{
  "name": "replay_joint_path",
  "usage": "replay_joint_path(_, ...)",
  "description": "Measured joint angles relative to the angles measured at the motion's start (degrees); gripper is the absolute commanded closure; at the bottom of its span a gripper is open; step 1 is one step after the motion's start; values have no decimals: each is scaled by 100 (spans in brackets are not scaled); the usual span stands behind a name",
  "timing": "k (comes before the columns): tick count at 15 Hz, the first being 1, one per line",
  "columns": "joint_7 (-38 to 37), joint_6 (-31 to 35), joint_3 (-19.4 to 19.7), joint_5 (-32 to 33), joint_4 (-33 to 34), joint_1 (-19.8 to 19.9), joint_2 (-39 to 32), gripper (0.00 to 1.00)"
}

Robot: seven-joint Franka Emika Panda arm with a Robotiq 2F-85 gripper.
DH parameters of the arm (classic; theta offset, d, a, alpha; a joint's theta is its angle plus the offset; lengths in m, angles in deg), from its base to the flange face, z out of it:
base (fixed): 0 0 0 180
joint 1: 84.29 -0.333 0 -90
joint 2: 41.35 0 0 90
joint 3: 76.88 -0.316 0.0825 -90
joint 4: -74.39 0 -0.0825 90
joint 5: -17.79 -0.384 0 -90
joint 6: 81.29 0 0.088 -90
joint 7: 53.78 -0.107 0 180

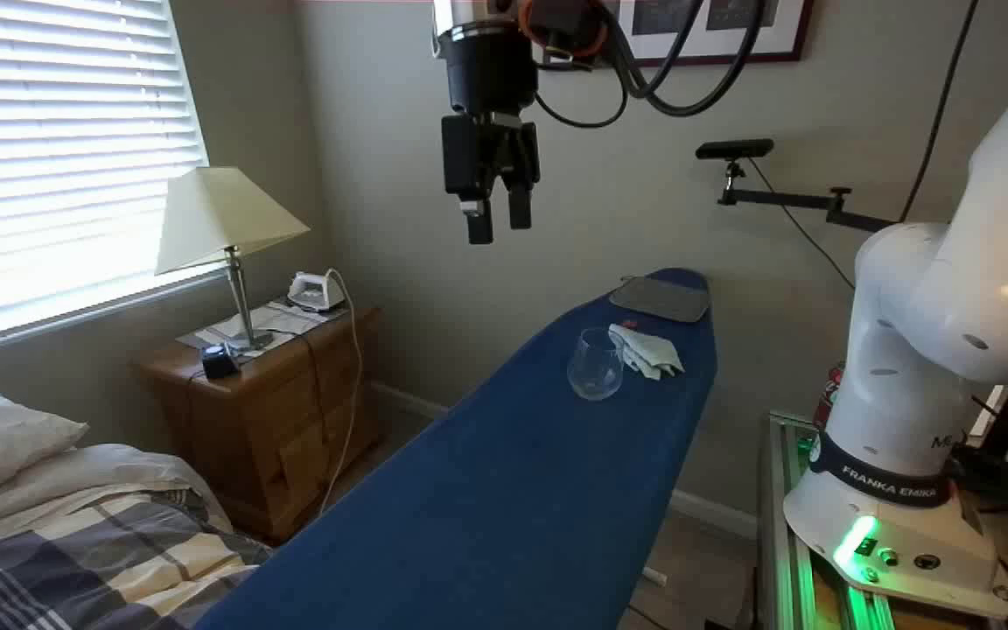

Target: Put the small blue towel inside the glass cup

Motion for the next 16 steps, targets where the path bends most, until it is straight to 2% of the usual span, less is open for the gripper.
replay_joint_path(10, -29, 0, 13, 10, -14, 11, 3, 0)
replay_joint_path(16, -524, 62, 533, 150, -743, 568, 393, 0)
